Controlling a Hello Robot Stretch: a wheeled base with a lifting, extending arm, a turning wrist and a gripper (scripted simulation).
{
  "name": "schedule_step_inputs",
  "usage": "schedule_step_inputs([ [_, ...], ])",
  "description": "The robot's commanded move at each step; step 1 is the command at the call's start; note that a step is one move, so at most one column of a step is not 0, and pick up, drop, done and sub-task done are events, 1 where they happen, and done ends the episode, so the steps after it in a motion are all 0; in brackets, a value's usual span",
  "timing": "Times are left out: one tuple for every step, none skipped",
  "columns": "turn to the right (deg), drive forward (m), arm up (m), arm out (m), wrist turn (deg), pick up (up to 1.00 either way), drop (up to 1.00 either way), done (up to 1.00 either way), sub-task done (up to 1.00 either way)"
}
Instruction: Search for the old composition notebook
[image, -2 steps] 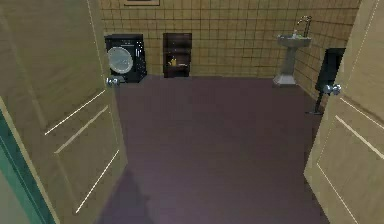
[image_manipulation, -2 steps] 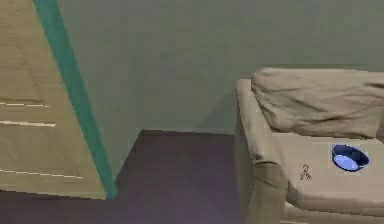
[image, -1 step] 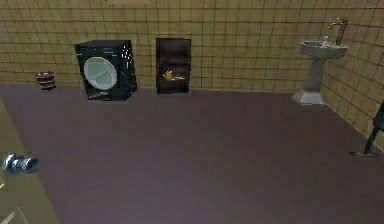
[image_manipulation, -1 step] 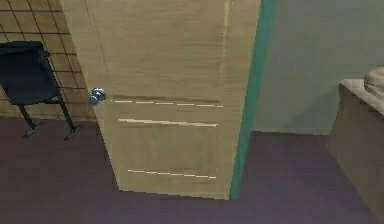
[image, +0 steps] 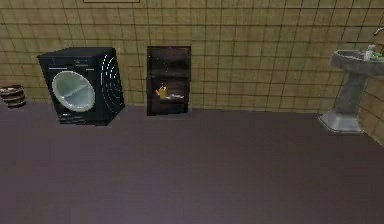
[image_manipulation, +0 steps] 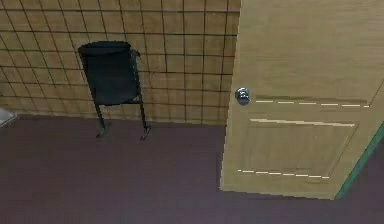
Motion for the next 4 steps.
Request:
schedule_step_inputs([
  [-45.0, 0.0, 0.0, 0.0, 0.0, 0.0, 0.0, 0.0, 0.0],
  [-18.0, 0.0, 0.0, 0.0, 0.0, 0.0, 0.0, 0.0, 0.0],
  [0.0, 1.0, 0.0, 0.0, 0.0, 0.0, 0.0, 0.0, 0.0],
  [-27.0, 0.0, 0.0, 0.0, 0.0, 0.0, 0.0, 0.0, 0.0],
])
